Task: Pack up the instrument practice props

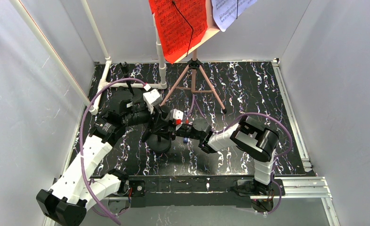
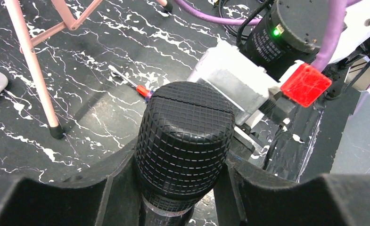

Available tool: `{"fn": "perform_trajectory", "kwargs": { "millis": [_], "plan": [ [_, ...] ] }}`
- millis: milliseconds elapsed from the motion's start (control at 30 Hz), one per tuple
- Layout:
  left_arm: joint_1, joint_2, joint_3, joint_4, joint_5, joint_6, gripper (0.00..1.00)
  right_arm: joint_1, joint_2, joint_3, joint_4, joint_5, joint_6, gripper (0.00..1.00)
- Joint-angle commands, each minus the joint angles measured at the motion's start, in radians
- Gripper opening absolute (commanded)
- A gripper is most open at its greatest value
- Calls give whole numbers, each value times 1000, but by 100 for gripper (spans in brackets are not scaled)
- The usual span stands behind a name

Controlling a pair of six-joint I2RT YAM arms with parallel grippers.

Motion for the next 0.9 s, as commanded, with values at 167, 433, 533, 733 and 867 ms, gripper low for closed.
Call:
{"fn": "perform_trajectory", "kwargs": {
  "millis": [167, 433, 533, 733, 867],
  "plan": [
    [-27, -119, 168, 324, 223, -99, 0, -9, 130, -25, -408, 68, -49, 1],
    [-28, -144, 203, 334, 224, -101, 0, -10, 150, -19, -406, 77, -41, 1],
    [-27, -151, 220, 338, 224, -107, 0, -10, 161, -15, -406, 79, -38, 1],
    [-28, -151, 239, 375, 236, -142, 0, -9, 173, -11, -410, 86, -38, 1],
    [-27, -128, 259, 391, 248, -156, 0, -9, 180, -3, -422, 88, -38, 1]
  ]
}}
